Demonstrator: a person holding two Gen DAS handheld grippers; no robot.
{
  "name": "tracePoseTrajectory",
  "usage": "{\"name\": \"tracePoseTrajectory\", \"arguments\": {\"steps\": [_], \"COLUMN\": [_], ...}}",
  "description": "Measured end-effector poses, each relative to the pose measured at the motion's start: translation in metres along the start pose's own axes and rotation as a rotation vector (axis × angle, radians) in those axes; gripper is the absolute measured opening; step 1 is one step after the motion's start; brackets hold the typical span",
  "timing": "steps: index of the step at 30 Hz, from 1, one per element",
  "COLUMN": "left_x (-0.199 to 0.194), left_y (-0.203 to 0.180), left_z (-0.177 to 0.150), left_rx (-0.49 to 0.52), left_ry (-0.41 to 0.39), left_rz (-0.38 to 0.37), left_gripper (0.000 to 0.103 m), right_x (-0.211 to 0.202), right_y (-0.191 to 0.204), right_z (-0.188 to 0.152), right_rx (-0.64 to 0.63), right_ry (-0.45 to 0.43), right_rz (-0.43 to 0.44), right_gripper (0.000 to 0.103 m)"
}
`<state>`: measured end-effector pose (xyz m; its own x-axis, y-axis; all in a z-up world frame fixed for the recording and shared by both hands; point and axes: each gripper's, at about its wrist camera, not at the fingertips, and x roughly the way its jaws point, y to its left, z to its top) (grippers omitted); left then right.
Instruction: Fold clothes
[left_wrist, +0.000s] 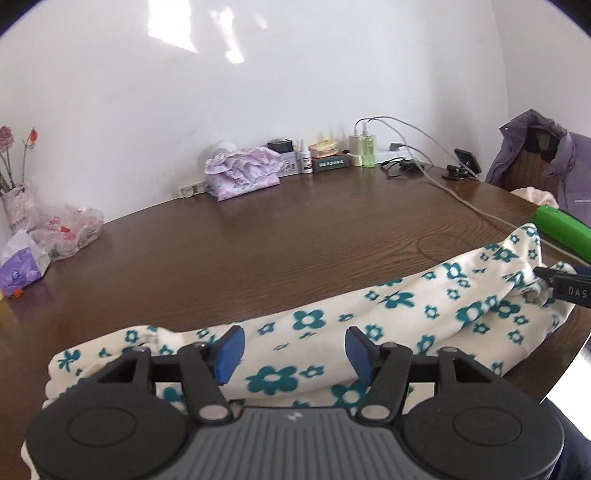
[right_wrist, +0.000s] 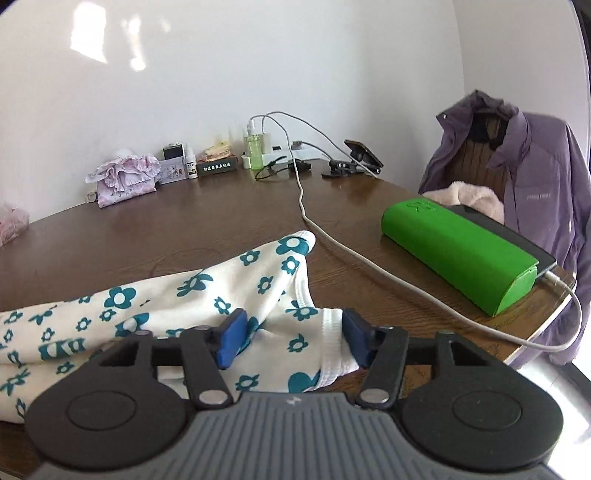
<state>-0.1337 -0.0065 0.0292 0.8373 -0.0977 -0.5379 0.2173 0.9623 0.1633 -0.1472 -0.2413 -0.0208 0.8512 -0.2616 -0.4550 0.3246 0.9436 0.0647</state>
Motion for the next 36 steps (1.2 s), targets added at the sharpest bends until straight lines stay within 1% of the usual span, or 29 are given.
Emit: {"name": "tracePoseTrajectory", "arguments": {"steps": [1, 3, 6, 8, 10, 13, 15, 16, 19, 20, 21, 22, 23, 24, 25, 26, 27, 29, 30, 32, 34, 36], "left_x": [-0.001, -0.005, -0.015, -0.023, -0.03, -0.038, -0.041, -0.044, -0.051, -0.054, -0.058, -0.061, -0.064, -0.067, -0.07, -0.071, -0.072, -0.074, -0.075, -0.073, -0.07, -0.067], "left_y": [0.007, 0.023, 0.046, 0.06, 0.072, 0.09, 0.1, 0.103, 0.111, 0.112, 0.112, 0.111, 0.111, 0.111, 0.112, 0.114, 0.115, 0.116, 0.116, 0.113, 0.11, 0.108], "left_z": [-0.003, -0.007, -0.01, -0.013, -0.015, -0.018, -0.021, -0.022, -0.028, -0.031, -0.033, -0.036, -0.039, -0.042, -0.045, -0.047, -0.049, -0.051, -0.052, -0.052, -0.053, -0.054], "left_rx": [-0.02, -0.068, -0.11, -0.119, -0.125, -0.158, -0.196, -0.216, -0.258, -0.263, -0.263, -0.263, -0.263, -0.267, -0.278, -0.292, -0.309, -0.335, -0.343, -0.339, -0.336, -0.342], "left_ry": [0.002, -0.001, -0.026, -0.043, -0.057, -0.059, -0.064, -0.063, -0.053, -0.05, -0.046, -0.041, -0.038, -0.031, -0.021, -0.007, 0.01, 0.029, 0.032, 0.037, 0.058, 0.083], "left_rz": [0.019, 0.058, 0.145, 0.206, 0.254, 0.312, 0.339, 0.347, 0.356, 0.362, 0.371, 0.382, 0.393, 0.405, 0.414, 0.417, 0.418, 0.41, 0.403, 0.398, 0.4, 0.4], "left_gripper": [0.059, 0.059, 0.059, 0.059, 0.059, 0.059, 0.059, 0.06, 0.06, 0.06, 0.06, 0.06, 0.061, 0.061, 0.063, 0.063, 0.063, 0.063, 0.063, 0.064, 0.064, 0.064], "right_x": [0.001, -0.001, -0.002, -0.01, -0.026, -0.05, -0.061, -0.063, -0.056, -0.051, -0.047, -0.044, -0.041, -0.049, -0.058, -0.068, -0.076, -0.08, -0.076, -0.055, -0.029, 0.0], "right_y": [0.002, 0.005, 0.002, -0.002, 0.006, 0.028, 0.056, 0.074, 0.13, 0.15, 0.161, 0.172, 0.182, 0.18, 0.176, 0.172, 0.165, 0.147, 0.139, 0.12, 0.108, 0.102], "right_z": [-0.001, 0.002, 0.011, 0.02, 0.032, 0.051, 0.055, 0.052, 0.034, 0.026, 0.02, 0.015, 0.009, 0.014, 0.019, 0.025, 0.037, 0.066, 0.08, 0.099, 0.105, 0.101], "right_rx": [-0.021, -0.04, -0.014, 0.015, -0.034, -0.086, -0.149, -0.188, -0.318, -0.359, -0.393, -0.425, -0.457, -0.464, -0.469, -0.473, -0.465, -0.426, -0.399, -0.335, -0.315, -0.31], "right_ry": [-0.01, -0.003, 0.006, -0.028, -0.109, -0.21, -0.226, -0.217, -0.134, -0.071, -0.009, 0.054, 0.116, 0.102, 0.077, 0.053, 0.02, -0.016, -0.022, -0.026, 0.003, 0.067], "right_rz": [0.015, 0.048, 0.057, 0.09, 0.129, 0.299, 0.454, 0.523, 0.664, 0.696, 0.725, 0.752, 0.78, 0.807, 0.834, 0.861, 0.882, 0.885, 0.868, 0.818, 0.731, 0.694], "right_gripper": [0.031, 0.018, 0.012, 0.011, 0.011, 0.01, 0.01, 0.01, 0.01, 0.01, 0.015, 0.023, 0.026, 0.031, 0.043, 0.049, 0.051, 0.051, 0.051, 0.044, 0.037, 0.037]}}
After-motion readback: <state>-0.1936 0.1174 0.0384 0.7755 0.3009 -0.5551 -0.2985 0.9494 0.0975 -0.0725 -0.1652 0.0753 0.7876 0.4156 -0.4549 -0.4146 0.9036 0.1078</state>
